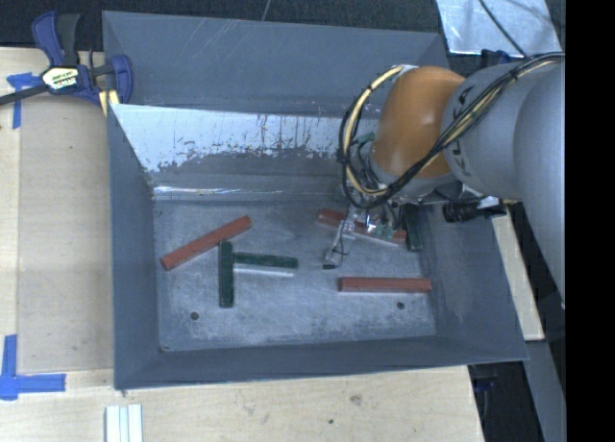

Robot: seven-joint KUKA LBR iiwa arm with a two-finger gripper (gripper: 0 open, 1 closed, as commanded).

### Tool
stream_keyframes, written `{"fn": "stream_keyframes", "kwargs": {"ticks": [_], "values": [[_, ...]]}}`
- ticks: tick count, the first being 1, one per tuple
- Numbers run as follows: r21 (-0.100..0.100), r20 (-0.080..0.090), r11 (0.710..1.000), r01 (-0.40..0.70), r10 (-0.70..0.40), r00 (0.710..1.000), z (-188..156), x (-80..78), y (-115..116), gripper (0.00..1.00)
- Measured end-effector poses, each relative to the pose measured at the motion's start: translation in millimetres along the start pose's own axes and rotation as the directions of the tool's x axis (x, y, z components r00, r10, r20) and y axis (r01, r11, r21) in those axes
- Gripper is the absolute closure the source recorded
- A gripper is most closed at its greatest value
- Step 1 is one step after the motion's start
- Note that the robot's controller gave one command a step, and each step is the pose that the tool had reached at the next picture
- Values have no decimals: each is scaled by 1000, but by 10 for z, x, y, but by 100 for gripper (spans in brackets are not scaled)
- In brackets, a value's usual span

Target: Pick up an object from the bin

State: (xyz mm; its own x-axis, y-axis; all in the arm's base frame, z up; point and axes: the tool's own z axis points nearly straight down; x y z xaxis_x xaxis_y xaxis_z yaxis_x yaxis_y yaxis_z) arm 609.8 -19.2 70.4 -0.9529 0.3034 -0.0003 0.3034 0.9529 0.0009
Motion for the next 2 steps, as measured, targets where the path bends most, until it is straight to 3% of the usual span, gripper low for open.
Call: {"fn": "stream_keyframes", "kwargs": {"ticks": [1,2], "values": [[-1,1,996,-90,90,996,1,-101,-162,0],[-2,6,957,-289,289,957,-10,-212,-180,100]]}}
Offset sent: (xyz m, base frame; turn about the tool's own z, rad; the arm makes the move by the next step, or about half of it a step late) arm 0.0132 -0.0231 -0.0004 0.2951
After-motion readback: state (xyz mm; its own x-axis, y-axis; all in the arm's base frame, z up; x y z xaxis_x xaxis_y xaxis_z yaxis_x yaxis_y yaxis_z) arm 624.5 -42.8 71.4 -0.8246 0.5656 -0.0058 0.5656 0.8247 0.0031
